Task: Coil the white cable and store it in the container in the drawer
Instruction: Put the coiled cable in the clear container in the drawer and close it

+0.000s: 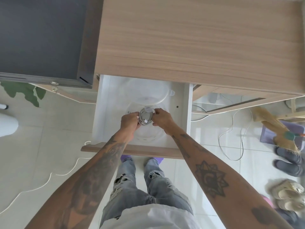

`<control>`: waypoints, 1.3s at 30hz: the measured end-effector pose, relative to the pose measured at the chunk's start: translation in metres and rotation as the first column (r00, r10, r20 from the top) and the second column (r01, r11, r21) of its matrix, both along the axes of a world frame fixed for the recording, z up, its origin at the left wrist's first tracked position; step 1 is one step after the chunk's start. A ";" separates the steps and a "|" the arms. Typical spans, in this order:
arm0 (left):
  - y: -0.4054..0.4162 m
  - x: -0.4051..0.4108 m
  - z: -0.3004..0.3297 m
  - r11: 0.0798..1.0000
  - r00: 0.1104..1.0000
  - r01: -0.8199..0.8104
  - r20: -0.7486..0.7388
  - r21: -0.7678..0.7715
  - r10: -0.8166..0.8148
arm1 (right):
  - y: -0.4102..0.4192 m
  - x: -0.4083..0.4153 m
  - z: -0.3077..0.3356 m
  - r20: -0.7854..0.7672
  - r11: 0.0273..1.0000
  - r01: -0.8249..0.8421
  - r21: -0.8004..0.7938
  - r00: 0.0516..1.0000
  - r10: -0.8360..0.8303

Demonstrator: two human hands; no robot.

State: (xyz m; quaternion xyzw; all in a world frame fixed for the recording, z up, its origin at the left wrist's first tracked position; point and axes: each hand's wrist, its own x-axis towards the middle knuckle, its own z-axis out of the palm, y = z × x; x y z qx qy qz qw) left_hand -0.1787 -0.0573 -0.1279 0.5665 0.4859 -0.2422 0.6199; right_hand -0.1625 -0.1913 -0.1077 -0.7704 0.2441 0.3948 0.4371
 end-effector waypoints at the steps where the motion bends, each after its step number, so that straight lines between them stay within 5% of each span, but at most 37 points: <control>1: -0.001 0.002 -0.003 1.000 1.000 -0.017 0.001 0.001 0.017 | 0.000 0.001 -0.001 -0.006 1.000 -0.015 -0.004 1.000 0.015; 8: -0.002 0.004 -0.005 1.000 1.000 0.009 0.016 0.010 -0.010 | -0.012 0.009 0.010 -0.040 0.989 -0.115 -0.090 0.993 0.112; 13: 0.011 0.006 0.013 0.968 0.973 0.224 0.033 0.112 -0.229 | -0.034 0.033 0.032 0.265 0.940 0.110 -0.323 0.964 -0.021; 15: 0.023 -0.002 0.025 0.911 0.936 0.287 0.114 0.298 -0.332 | -0.037 0.047 0.029 0.278 0.912 0.114 -0.394 0.961 0.000; 17: 0.037 -0.013 0.033 0.748 0.876 0.306 0.132 0.588 -0.463 | -0.036 0.060 0.024 0.210 0.926 0.097 -0.365 0.977 -0.020; 19: 0.049 -0.020 0.033 0.659 0.854 0.323 0.091 0.679 -0.512 | -0.034 0.070 0.016 0.148 0.951 0.160 -0.264 0.981 -0.124; 22: 0.055 -0.020 0.028 0.738 0.856 0.416 0.044 0.531 -0.514 | -0.030 0.075 0.008 0.070 0.942 0.315 -0.120 0.949 -0.308; 29: 0.052 -0.017 0.020 0.928 0.946 0.212 0.175 0.305 -0.274 | -0.041 0.058 0.006 0.080 0.860 0.479 0.178 0.864 -0.498; 35: 0.054 -0.015 0.019 0.994 0.984 0.053 0.162 0.091 -0.067 | -0.060 0.027 0.019 0.027 0.870 0.434 0.232 0.892 -0.452; 39: 0.060 -0.018 0.023 0.999 0.989 0.011 0.147 -0.045 -0.004 | -0.063 0.002 0.022 0.103 0.945 0.307 0.115 0.942 -0.319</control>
